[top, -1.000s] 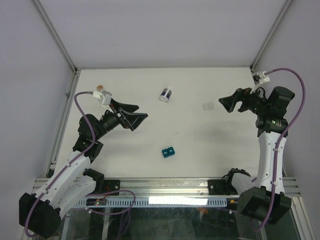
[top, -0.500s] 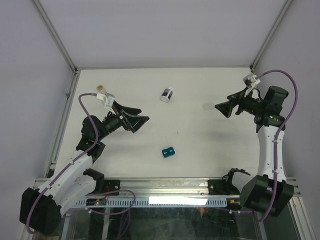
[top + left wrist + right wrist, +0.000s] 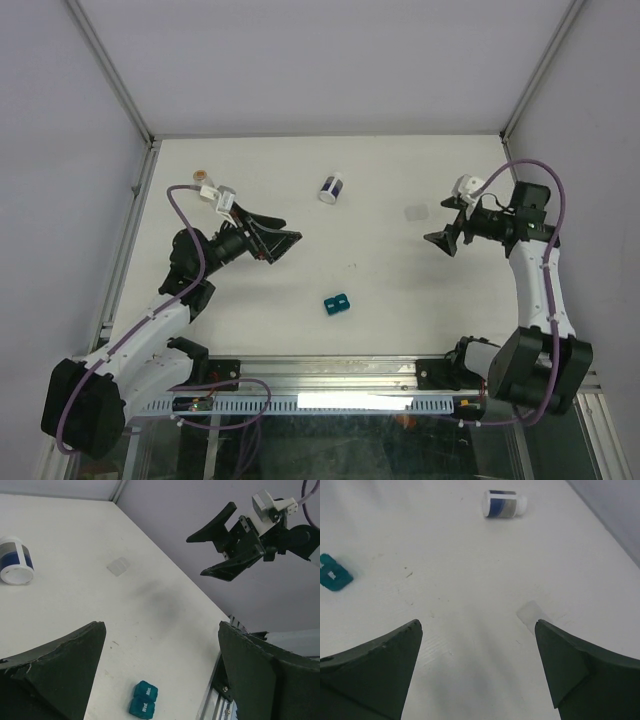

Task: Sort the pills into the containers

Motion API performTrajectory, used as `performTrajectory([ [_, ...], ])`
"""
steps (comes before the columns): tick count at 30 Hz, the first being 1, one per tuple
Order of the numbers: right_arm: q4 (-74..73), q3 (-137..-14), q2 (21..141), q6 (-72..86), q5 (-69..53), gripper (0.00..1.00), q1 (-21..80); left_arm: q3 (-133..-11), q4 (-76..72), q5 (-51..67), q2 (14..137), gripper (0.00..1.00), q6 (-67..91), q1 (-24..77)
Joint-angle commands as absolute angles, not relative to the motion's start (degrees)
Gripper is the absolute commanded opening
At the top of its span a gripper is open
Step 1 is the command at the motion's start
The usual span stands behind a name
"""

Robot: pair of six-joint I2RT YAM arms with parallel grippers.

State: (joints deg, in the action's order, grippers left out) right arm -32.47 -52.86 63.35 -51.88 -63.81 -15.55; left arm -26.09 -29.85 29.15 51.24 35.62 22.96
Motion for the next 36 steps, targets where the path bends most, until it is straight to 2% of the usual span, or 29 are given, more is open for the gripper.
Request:
performTrajectory([
  [1, -50.9, -59.3, 73.7, -91.4, -59.9, 0.98, -11.2, -23.8, -35.7, 31.4, 52.7, 0.99, 36.3, 24.0],
  [9, -52.0, -73.3, 96.5, -101.4, -46.9, 0.93, -9.0, -20.5, -37.2, 30.5, 51.6, 0.99, 34.8, 24.2],
  [18, -55.3, -90.1, 114.0, -102.6, -42.7, 0.87, -6.1, -20.0, -36.0, 30.0, 51.8, 0.99, 32.1, 24.2],
  [29, -57.0, -97.0, 122.6, -100.8, -40.1, 0.78, -4.1, -20.2, -36.5, 30.4, 53.7, 0.99, 31.6, 24.2],
  [36, -59.1, -97.0, 123.9, -100.8, -39.3, 0.63, -3.8, -20.1, -37.1, 31.4, 53.7, 0.99, 32.3, 24.2],
])
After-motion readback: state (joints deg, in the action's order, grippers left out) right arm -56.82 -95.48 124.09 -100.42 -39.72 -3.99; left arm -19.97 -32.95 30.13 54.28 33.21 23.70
